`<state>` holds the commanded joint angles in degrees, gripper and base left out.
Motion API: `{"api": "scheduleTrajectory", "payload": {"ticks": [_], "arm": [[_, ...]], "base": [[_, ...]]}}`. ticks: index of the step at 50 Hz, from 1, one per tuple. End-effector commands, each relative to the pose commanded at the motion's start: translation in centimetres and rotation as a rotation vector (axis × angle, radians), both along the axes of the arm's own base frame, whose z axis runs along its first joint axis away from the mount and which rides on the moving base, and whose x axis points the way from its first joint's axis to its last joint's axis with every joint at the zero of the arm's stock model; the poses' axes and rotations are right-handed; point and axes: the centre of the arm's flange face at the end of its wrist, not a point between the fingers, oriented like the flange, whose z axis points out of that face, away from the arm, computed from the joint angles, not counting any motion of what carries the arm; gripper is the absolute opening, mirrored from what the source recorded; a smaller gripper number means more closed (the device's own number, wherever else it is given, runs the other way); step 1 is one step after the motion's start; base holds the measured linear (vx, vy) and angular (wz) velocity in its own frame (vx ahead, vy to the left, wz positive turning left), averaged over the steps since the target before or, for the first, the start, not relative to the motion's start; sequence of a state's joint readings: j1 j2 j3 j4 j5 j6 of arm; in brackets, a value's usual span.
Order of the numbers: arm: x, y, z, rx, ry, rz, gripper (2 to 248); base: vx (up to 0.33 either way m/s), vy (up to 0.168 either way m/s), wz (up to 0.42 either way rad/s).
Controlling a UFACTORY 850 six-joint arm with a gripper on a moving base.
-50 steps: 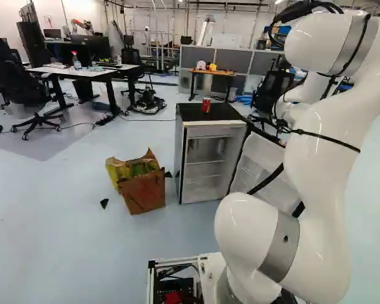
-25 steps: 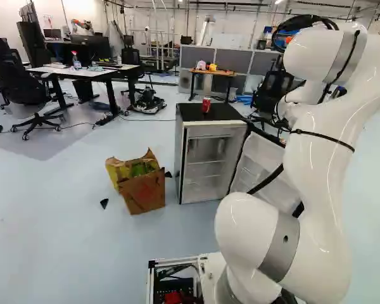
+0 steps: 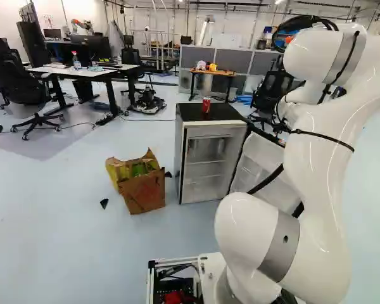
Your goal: Grab a drink from the fridge
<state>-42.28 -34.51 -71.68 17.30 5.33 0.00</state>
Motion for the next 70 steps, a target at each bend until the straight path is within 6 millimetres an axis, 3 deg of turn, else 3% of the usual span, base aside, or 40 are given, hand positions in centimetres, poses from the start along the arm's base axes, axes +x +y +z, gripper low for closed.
{"api": "scheduleTrajectory", "payload": {"ticks": [70], "arm": [[-2.5,2.1,-0.7,0.146,0.102,0.020,247]], "base": [[0.000,0.000,0.000]]}}
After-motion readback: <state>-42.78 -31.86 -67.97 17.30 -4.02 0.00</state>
